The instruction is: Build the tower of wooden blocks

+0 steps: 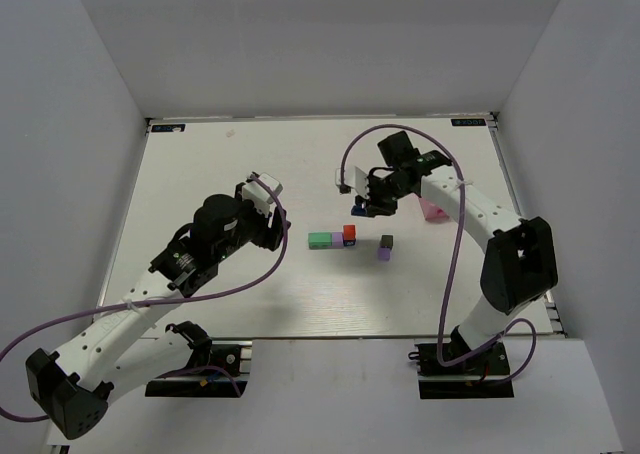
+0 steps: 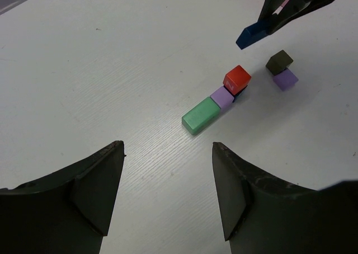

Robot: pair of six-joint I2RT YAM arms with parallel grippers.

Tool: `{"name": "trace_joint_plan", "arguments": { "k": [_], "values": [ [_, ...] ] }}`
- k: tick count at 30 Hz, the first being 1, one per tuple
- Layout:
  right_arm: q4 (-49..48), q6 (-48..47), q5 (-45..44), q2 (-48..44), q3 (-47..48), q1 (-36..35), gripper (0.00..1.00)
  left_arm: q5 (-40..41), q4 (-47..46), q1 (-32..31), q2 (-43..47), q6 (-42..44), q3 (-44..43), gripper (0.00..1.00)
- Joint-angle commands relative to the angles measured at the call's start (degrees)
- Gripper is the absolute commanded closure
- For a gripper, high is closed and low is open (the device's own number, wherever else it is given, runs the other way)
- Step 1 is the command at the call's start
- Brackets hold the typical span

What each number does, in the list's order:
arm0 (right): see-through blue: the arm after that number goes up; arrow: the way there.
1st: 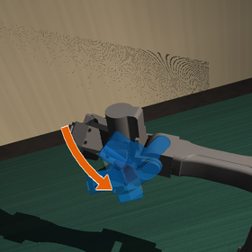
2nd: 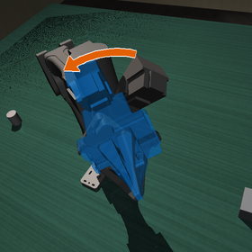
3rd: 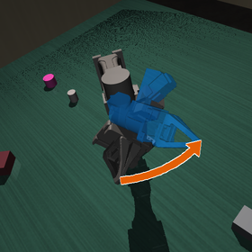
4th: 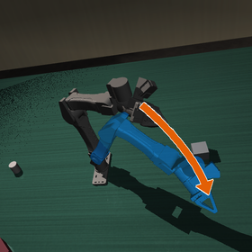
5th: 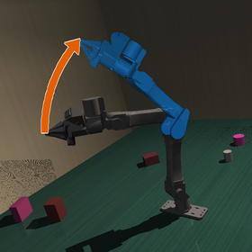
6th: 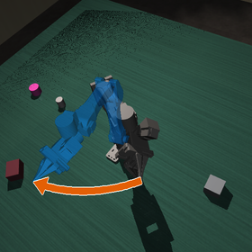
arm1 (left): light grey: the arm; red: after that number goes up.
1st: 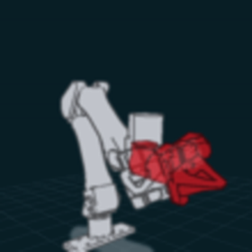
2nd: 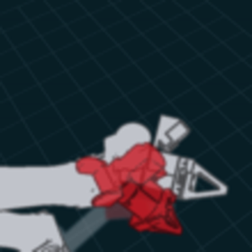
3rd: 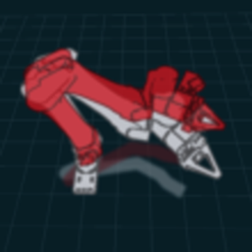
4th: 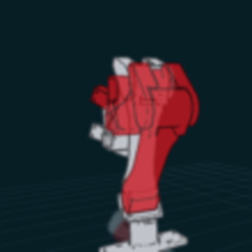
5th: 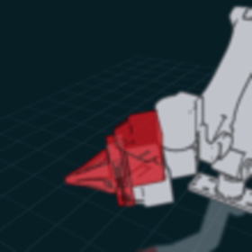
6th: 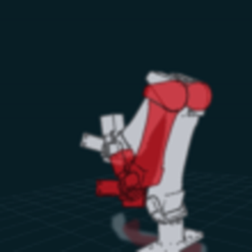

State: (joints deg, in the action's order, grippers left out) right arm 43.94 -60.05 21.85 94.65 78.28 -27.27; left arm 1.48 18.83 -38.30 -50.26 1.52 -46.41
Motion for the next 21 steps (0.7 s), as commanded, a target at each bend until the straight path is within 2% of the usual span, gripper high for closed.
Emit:
{"name": "trace_joint_plan", "arguments": {
  "k": [1,14,21],
  "values": [
    [2.3,3.6,0.8,0.9,2.4,-2.6,1.00,0.7,-0.6,0.4,1.3,0.2,0.2,0.26],
    [4.9,3.8,-2.3,6.4,6.0,-8.3,1.00,0.7,-0.6,0.4,1.8,0.2,0.2,0.26],
    [4.7,3.6,-4.5,7.7,7.2,-8.9,1.00,0.7,-0.6,0.4,1.8,0.2,0.2,0.26]
  ]
}}
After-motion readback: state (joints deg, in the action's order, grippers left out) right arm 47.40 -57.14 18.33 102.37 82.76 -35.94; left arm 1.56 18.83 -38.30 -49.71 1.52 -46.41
